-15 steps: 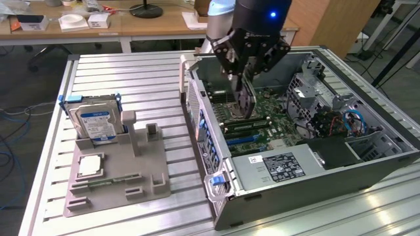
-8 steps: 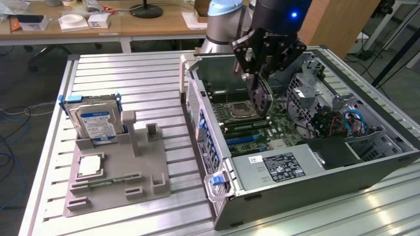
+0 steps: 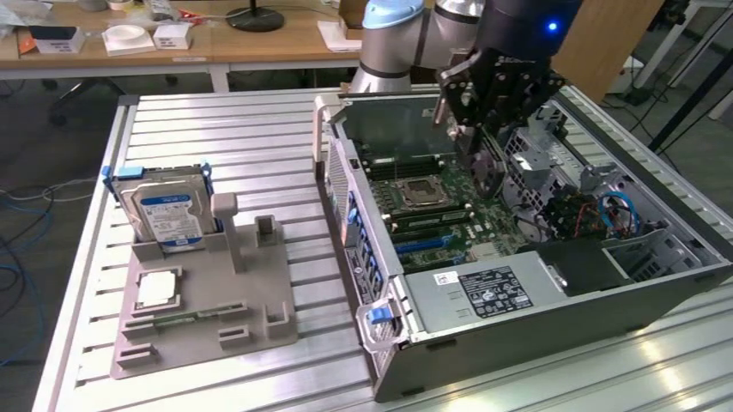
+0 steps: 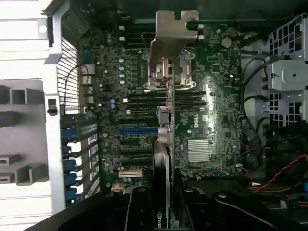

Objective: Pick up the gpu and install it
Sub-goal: 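Pick up the gpu and move the gpu toward the slot, then insert the gpu into the slot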

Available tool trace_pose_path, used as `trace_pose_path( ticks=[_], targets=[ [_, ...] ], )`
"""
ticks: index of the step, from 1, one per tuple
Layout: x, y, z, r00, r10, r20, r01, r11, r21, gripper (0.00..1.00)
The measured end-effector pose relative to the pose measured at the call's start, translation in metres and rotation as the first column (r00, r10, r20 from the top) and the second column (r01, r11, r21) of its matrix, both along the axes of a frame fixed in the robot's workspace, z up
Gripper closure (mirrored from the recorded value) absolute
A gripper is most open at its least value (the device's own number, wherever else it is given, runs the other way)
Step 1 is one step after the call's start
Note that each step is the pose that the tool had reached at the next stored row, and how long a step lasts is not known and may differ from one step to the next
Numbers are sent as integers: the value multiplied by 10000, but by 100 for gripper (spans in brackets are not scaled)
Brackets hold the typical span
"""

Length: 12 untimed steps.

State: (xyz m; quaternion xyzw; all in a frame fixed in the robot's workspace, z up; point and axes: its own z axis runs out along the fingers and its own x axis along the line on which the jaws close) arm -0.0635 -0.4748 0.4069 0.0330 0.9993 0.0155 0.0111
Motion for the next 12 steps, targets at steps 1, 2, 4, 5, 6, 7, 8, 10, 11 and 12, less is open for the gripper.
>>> trace_pose_path(
  ticks=[1,2,4,5,6,7,8,10,11,12],
  targets=[
    [44,0,0,10000,-1,0,1,10000,0,73],
    [93,0,0,10000,0,0,0,10000,0,73],
    [183,0,0,10000,1,0,-1,10000,1,73],
    [219,0,0,10000,1,0,-1,10000,0,73],
    [227,-1,0,10000,2,1,-2,10000,0,73],
    [227,-1,0,10000,2,0,-2,10000,0,73],
    [227,0,0,10000,1,0,-1,10000,-1,73],
    [227,0,0,10000,1,0,-1,10000,-1,73],
    [227,0,0,10000,1,0,-1,10000,0,73],
    [227,0,0,10000,1,0,-1,10000,-1,73]
  ],
)
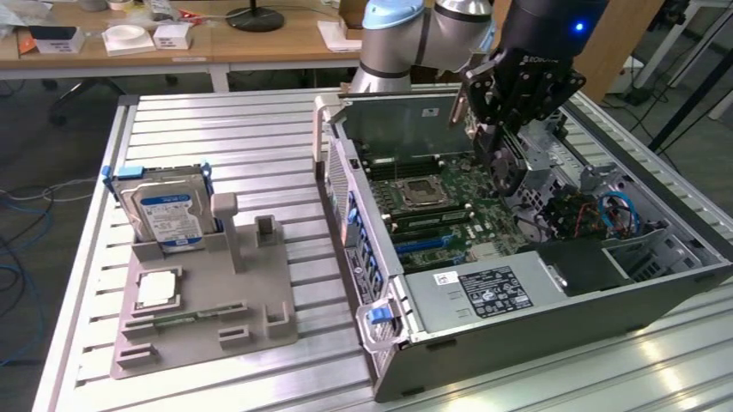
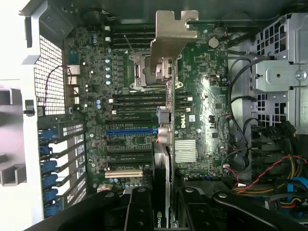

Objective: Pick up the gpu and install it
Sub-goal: 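Insert the gpu into the slot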

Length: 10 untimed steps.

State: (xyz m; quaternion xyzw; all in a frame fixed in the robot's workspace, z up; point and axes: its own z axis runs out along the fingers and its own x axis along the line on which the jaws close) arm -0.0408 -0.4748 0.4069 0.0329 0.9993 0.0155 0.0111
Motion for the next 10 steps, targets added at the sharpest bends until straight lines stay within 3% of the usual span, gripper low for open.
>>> trace_pose_path(
  ticks=[8,10],
  targets=[
    [1,2,-1,10000,0,0,0,10000,1,73],
    [9,19,-1,10000,2,0,-2,10000,0,73]
  ],
)
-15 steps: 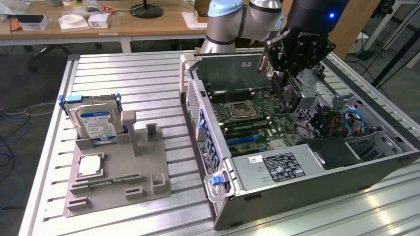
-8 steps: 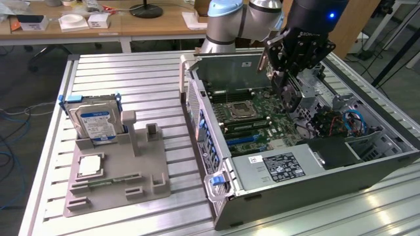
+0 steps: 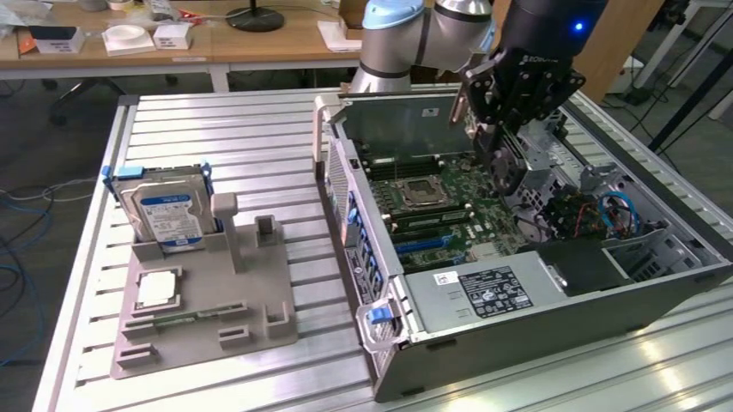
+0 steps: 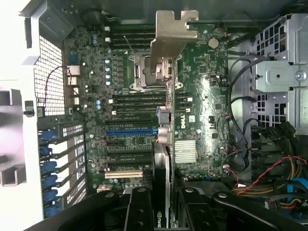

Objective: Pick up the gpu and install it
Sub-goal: 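Insert the gpu into the slot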

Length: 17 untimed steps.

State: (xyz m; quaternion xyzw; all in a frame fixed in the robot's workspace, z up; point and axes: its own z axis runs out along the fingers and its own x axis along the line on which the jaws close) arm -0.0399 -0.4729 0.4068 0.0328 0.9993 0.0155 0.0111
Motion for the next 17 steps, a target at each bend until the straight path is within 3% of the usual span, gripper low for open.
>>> trace_pose_path(
  ticks=[4,10,17],
  targets=[
    [44,54,-1,10000,17,1,-17,10000,0,73],
    [54,64,-3,9983,581,0,-581,9983,0,73],
    [60,64,-4,9870,1609,0,-1609,9870,-1,73]
  ],
)
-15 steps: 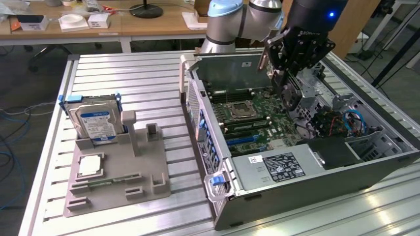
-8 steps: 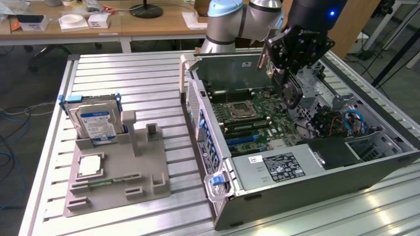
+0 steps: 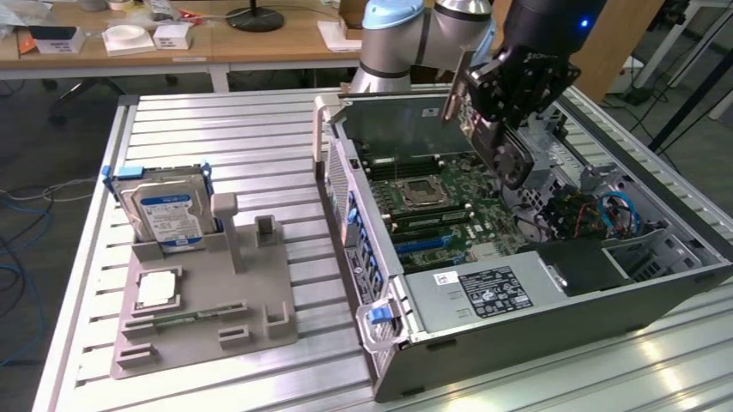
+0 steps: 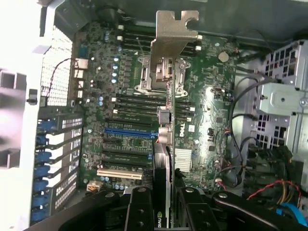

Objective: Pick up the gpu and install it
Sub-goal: 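Insert the gpu into the slot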

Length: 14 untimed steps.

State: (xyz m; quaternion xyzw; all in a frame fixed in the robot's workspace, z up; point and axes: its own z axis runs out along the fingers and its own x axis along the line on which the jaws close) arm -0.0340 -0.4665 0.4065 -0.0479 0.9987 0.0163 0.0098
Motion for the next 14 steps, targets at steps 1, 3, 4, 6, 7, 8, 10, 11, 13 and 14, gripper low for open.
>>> trace_pose_path(
  ticks=[1,3,4,6,7,8,10,11,13,14],
  targets=[
    [1,0,0,9999,150,0,-150,9999,0,73],
    [3,0,0,9991,431,0,-431,9991,0,73],
    [4,0,0,9984,571,0,-571,9984,0,73],
    [7,0,0,9964,845,0,-845,9964,0,73],
    [8,0,0,9951,991,0,-991,9951,0,73],
    [10,0,0,9936,1132,0,-1132,9936,0,73],
    [13,0,0,9903,1392,0,-1392,9903,0,73],
    [15,0,0,9885,1515,0,-1515,9885,1,73],
    [20,0,0,9848,1739,0,-1739,9848,0,73],
    [24,0,-1,9828,1845,0,-1845,9828,1,73]
  ],
)
